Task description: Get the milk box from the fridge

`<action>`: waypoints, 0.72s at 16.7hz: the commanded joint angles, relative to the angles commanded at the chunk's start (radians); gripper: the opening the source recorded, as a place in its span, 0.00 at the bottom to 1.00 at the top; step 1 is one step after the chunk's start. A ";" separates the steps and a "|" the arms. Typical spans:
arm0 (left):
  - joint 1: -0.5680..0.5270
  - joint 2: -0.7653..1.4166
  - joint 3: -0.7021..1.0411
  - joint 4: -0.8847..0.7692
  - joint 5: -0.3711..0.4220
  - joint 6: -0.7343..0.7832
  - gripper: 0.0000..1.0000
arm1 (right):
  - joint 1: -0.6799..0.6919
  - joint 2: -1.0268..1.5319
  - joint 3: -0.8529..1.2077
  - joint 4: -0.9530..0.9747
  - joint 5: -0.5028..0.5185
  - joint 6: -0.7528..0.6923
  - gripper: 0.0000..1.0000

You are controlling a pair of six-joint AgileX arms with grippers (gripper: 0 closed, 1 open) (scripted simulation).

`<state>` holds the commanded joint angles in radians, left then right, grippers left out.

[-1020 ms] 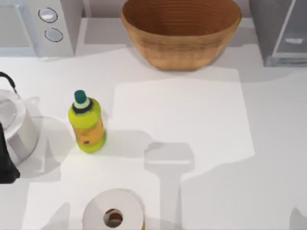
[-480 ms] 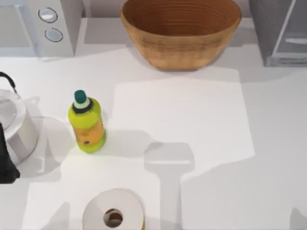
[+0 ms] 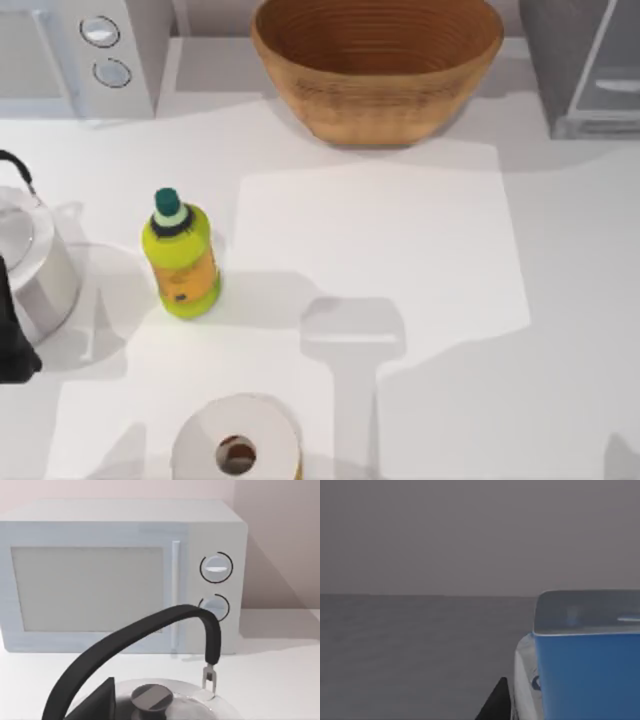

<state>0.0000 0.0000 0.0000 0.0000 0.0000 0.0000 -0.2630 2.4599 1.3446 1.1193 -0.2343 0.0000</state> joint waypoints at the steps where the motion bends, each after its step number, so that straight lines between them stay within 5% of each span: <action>1: 0.000 0.000 0.000 0.000 0.000 0.000 1.00 | 0.000 -0.004 -0.001 -0.004 0.000 0.000 0.00; 12: 0.000 0.000 0.000 0.000 0.000 0.000 1.00 | 0.000 -0.133 -0.002 -0.132 -0.002 0.003 0.00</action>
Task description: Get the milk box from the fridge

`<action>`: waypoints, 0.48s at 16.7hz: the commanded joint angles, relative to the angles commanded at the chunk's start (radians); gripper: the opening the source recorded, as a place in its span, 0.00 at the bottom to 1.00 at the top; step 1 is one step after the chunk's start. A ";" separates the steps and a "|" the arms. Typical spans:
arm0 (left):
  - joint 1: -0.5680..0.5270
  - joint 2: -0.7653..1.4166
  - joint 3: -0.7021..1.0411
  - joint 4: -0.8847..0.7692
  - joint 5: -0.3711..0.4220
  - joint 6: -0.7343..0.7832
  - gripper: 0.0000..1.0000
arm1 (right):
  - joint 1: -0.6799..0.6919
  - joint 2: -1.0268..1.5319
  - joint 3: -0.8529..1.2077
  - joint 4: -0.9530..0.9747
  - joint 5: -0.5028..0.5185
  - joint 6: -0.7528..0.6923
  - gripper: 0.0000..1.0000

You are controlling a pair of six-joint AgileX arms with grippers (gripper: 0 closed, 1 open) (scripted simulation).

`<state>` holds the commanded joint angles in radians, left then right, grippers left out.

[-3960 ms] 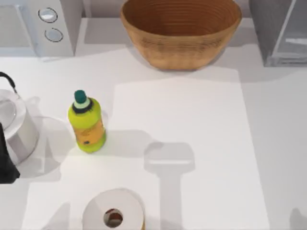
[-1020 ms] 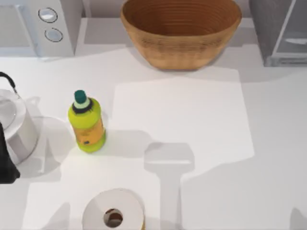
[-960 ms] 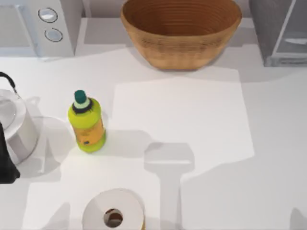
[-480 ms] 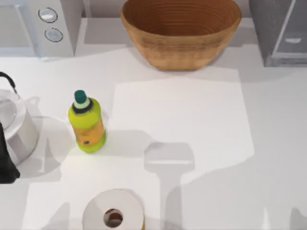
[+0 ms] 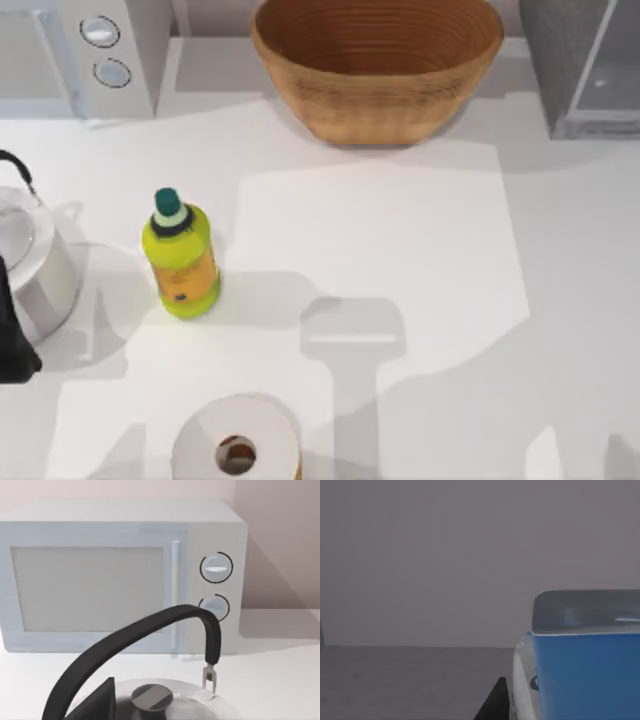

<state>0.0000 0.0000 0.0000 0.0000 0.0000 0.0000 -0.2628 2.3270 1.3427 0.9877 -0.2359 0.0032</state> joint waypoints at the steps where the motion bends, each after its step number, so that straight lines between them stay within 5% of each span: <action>1: 0.000 0.000 0.000 0.000 0.000 0.000 1.00 | -0.002 -0.002 -0.003 0.002 0.000 0.000 0.00; 8: 0.000 0.000 0.000 0.000 0.000 0.000 1.00 | -0.028 -0.134 -0.285 0.124 -0.041 0.001 0.00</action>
<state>0.0000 0.0000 0.0000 0.0000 0.0000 0.0000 -0.2913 2.1930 1.0582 1.1113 -0.2774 0.0045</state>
